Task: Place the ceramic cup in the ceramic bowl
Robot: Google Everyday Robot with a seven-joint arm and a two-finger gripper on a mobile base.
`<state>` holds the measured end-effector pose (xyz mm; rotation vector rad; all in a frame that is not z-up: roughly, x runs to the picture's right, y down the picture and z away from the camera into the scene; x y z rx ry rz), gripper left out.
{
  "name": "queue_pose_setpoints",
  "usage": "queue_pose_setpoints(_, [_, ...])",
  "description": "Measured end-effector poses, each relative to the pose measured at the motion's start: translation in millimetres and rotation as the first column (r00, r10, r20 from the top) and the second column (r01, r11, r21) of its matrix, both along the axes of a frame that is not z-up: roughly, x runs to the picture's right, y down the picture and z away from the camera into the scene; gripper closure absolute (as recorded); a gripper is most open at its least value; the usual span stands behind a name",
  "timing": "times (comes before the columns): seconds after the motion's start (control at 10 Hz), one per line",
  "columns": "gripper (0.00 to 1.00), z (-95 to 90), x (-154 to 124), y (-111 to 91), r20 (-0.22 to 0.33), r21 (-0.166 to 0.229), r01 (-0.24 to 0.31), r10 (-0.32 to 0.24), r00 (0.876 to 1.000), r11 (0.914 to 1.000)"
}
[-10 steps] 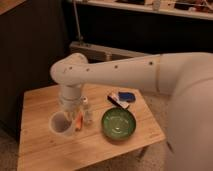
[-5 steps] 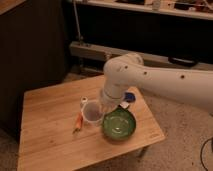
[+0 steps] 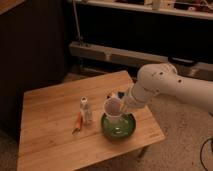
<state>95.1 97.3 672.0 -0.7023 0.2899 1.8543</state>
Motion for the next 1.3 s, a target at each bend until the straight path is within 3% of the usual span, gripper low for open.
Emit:
queue_pose_setpoints(0.2, [0.54, 27.5, 8, 10, -0.015, -0.028, -0.063, 0.062, 0.998, 0.9976])
queue_pose_setpoints(0.5, [0.22, 41.0, 8, 14, -0.034, -0.065, -0.095, 0.093, 0.995, 0.9934])
queue_pose_setpoints(0.8, [0.20, 54.0, 5, 19, -0.064, -0.110, -0.092, 0.085, 0.994, 0.9897])
queue_pose_setpoints(1.1, [0.20, 63.4, -2, 19, -0.058, -0.143, -0.078, 0.071, 0.996, 0.9866])
queue_pose_setpoints(1.3, [0.20, 57.0, -2, 15, -0.053, -0.111, -0.054, 0.048, 0.997, 0.9923])
